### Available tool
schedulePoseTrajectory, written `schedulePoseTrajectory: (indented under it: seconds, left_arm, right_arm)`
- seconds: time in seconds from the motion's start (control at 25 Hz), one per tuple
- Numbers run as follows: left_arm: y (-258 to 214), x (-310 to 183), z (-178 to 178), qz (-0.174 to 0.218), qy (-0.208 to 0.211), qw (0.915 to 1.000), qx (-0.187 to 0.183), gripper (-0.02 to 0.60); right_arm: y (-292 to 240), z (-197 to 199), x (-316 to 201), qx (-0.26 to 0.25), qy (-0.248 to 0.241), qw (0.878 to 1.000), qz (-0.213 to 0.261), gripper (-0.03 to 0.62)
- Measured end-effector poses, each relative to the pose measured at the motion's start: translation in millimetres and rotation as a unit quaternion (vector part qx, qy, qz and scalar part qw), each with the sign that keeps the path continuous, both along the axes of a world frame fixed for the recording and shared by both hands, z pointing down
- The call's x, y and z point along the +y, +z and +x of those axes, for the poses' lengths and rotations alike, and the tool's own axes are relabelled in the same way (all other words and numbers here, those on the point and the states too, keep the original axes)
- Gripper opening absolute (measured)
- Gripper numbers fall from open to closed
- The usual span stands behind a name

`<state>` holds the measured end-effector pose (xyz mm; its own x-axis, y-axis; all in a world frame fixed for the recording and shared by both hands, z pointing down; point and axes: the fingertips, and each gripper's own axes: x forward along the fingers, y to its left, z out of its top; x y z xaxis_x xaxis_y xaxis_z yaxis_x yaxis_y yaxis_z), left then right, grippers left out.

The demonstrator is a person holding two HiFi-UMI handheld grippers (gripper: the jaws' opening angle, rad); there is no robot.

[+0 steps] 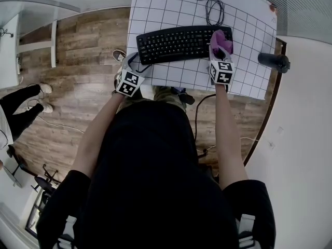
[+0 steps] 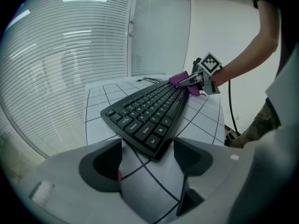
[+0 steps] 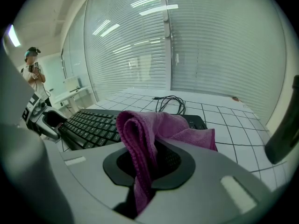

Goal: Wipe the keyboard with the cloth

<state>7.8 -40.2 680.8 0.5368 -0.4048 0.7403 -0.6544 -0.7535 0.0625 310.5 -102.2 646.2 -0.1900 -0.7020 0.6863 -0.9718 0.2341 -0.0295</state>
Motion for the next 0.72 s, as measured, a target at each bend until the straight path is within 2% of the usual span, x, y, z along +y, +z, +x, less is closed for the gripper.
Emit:
schedulePoseTrajectory:
  seconds: [0.36, 0.72]
  left_arm:
    - [-0.7, -0.7, 0.3, 0.001, 0.000, 1.0000, 0.001, 0.327]
    - [0.6, 0.6, 0.0, 0.001, 0.000, 1.0000, 0.001, 0.327]
  right_arm:
    - [0.3, -5.0, -0.4, -0.014, 0.015, 1.000, 0.002, 0.061]
    - [0.6, -23.9, 1.7, -0.023, 0.005, 1.000, 0.002, 0.061]
